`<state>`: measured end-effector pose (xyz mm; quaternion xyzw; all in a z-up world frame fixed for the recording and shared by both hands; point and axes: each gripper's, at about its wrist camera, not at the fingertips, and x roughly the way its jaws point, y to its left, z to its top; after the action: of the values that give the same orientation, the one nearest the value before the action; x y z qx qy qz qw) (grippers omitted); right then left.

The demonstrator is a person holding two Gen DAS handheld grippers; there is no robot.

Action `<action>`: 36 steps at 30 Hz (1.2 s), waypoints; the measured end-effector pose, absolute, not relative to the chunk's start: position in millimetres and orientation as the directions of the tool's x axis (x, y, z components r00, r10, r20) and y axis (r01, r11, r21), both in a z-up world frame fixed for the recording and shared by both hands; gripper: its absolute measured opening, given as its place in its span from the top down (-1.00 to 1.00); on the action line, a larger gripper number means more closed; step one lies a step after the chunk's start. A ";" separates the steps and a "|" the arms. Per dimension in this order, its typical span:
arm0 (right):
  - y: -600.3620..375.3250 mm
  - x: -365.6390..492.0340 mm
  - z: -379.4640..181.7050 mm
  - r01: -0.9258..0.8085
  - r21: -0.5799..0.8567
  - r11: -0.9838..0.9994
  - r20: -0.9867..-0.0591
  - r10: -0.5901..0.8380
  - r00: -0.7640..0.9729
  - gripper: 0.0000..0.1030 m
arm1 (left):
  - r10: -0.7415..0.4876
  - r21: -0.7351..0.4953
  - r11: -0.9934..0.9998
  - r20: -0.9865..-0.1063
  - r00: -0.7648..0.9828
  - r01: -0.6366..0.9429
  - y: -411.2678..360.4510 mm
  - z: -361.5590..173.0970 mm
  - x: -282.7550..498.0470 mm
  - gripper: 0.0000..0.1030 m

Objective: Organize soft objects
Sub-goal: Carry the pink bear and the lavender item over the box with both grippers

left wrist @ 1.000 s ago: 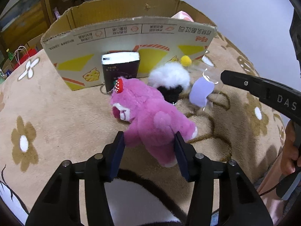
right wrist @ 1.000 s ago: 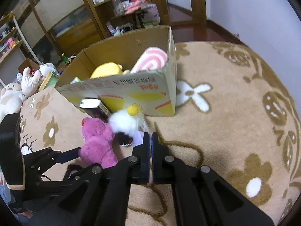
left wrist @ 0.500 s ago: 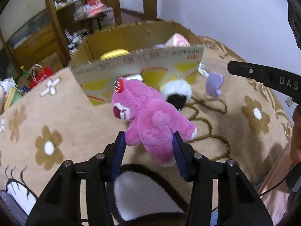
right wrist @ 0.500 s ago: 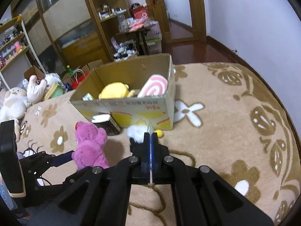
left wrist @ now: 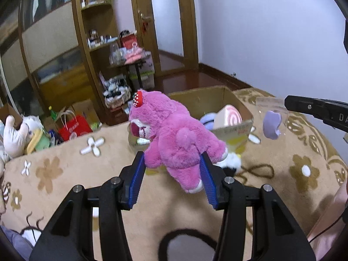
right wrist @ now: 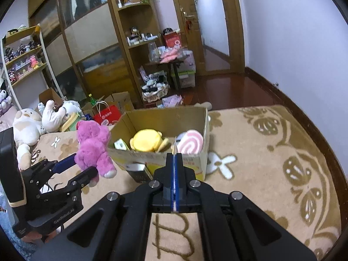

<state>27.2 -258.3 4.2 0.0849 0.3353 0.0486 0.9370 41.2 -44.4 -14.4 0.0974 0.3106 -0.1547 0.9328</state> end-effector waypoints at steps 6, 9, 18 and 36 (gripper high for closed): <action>-253.7 37.1 19.8 -0.071 0.169 0.983 -0.583 0.157 0.797 0.97 | -0.267 0.088 0.923 -0.555 0.788 0.375 -49.5 1.0 55.7 0.07; -253.4 46.1 22.5 -0.077 0.164 0.983 -0.574 0.159 0.803 0.97 | -0.272 0.083 0.924 -0.541 0.796 0.372 -50.4 5.3 66.9 0.06; -256.9 78.5 15.4 -0.090 0.194 0.977 -0.525 0.181 0.831 0.97 | -0.239 0.102 0.930 -0.564 0.791 0.354 -52.0 -13.4 107.4 0.06; -259.9 119.2 -32.8 -0.105 0.264 0.959 -0.549 0.239 0.801 0.97 | -0.232 0.039 0.942 -0.644 0.728 0.335 -56.0 -56.1 148.6 -0.14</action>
<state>119.2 -259.9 -32.8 0.1110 0.3018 0.0913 0.9425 148.6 -56.0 -56.1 0.0763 0.3352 -0.1530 0.9265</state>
